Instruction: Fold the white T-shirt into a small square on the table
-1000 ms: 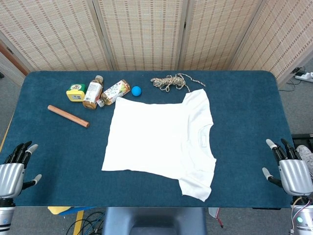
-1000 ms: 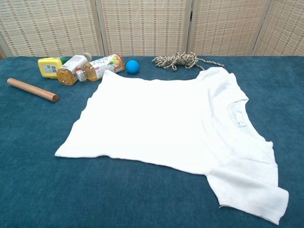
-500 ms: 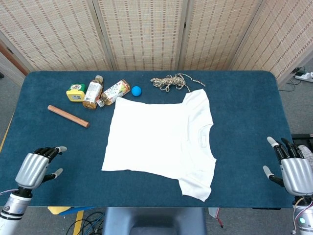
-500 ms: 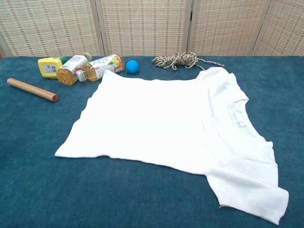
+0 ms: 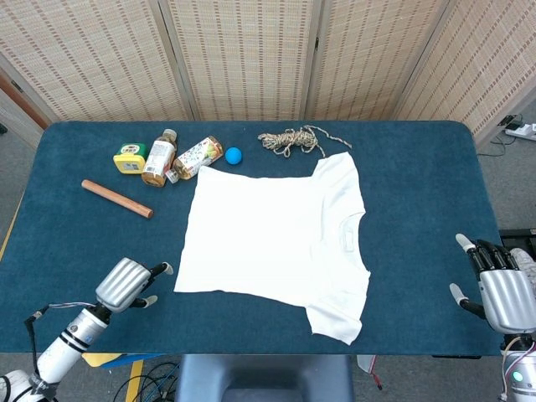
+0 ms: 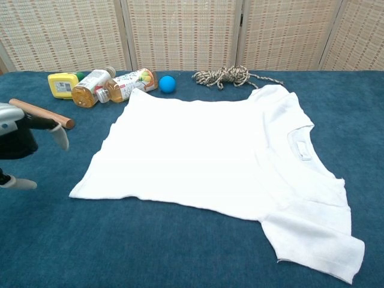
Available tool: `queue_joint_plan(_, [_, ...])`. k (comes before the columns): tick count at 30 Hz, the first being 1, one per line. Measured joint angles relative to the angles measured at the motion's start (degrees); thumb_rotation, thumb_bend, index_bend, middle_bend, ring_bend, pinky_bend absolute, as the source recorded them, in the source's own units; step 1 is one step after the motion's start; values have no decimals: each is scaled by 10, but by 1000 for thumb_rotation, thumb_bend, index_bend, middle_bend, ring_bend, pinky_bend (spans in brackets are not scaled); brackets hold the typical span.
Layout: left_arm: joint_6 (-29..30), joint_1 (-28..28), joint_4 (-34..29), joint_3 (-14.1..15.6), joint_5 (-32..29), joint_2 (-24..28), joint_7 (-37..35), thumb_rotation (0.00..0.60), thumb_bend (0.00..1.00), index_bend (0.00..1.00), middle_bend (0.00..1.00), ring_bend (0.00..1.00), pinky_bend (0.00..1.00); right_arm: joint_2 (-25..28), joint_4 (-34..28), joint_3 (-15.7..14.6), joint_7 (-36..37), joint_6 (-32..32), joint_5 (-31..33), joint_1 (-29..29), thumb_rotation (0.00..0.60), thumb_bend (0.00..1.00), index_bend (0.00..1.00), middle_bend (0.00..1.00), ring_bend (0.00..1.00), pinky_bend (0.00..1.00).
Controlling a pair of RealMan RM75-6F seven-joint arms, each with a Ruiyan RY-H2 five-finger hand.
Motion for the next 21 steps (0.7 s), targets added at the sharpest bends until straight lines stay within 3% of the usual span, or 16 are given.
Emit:
queue_joint_plan(8, [-47,-31,39,2,-29,-53,7,600,136,439,1000,946,1000,-2,1,0,2,-2,2,0,600,299,83,206,227,164])
queue_joint_plan(21, [-72,-49,97,3,-71,-102,13,600,166,463,1000,948,1000,-4,6,0,5,0,7,-2,600,299,83,207,251,164])
